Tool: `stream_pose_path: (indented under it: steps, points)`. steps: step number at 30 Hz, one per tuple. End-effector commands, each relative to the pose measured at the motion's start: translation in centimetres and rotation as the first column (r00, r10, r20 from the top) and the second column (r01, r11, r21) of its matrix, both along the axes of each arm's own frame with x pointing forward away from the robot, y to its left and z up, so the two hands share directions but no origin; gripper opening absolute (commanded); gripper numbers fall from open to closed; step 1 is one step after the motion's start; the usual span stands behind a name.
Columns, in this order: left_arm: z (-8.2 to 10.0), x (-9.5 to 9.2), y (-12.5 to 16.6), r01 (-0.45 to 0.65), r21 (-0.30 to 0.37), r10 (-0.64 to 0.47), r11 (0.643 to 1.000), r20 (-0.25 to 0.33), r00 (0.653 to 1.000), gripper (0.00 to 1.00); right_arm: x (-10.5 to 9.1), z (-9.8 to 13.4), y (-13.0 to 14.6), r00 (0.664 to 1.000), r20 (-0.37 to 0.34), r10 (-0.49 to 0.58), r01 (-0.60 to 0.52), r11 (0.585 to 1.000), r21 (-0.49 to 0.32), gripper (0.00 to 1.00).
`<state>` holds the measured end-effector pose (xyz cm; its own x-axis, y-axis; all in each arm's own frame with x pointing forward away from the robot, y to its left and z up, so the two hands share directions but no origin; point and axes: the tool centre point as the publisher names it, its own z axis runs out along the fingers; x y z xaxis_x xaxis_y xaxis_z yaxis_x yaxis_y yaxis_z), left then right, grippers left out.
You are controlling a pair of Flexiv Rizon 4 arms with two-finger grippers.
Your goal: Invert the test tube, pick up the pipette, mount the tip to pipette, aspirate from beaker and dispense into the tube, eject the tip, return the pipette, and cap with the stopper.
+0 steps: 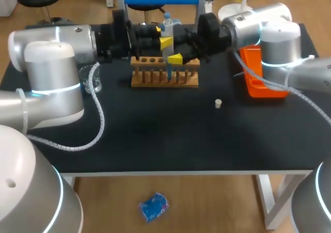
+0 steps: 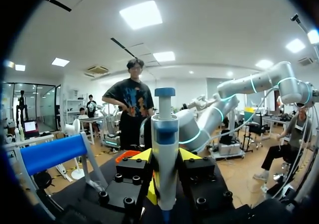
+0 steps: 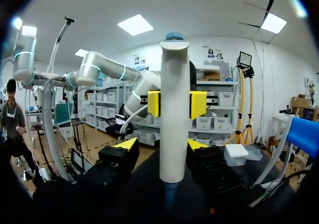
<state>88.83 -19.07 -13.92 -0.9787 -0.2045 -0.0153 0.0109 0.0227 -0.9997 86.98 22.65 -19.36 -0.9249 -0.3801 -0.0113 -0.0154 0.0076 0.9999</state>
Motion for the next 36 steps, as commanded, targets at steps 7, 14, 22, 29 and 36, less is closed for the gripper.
stream_pose_path:
  steps: [7,14,22,29,36]
  points:
    - [1.5,1.4,1.9,-0.095,0.037,0.094,0.995,0.025,0.995,0.00,-1.1,1.3,-3.7,0.995,-0.007,-0.103,0.103,0.993,-0.056,1.00]
    - [2.1,1.8,2.1,-0.089,0.025,0.089,0.996,0.036,0.995,0.00,-1.4,0.8,-4.1,0.994,-0.019,-0.107,0.106,0.993,-0.051,1.00]
    - [1.6,1.3,1.6,-0.070,0.023,0.069,0.997,0.018,0.997,0.00,-1.2,0.4,-3.4,0.995,-0.030,-0.096,0.095,0.995,-0.041,1.00]
    - [1.2,0.8,1.0,-0.028,0.026,0.029,0.999,-0.017,0.999,0.00,-0.8,0.5,-2.9,0.996,-0.022,-0.089,0.088,0.995,-0.039,1.00]
    - [0.8,0.6,0.5,-0.019,0.028,0.020,0.999,-0.027,0.999,0.00,-0.7,0.4,-1.9,0.997,-0.025,-0.073,0.072,0.997,-0.028,1.00]
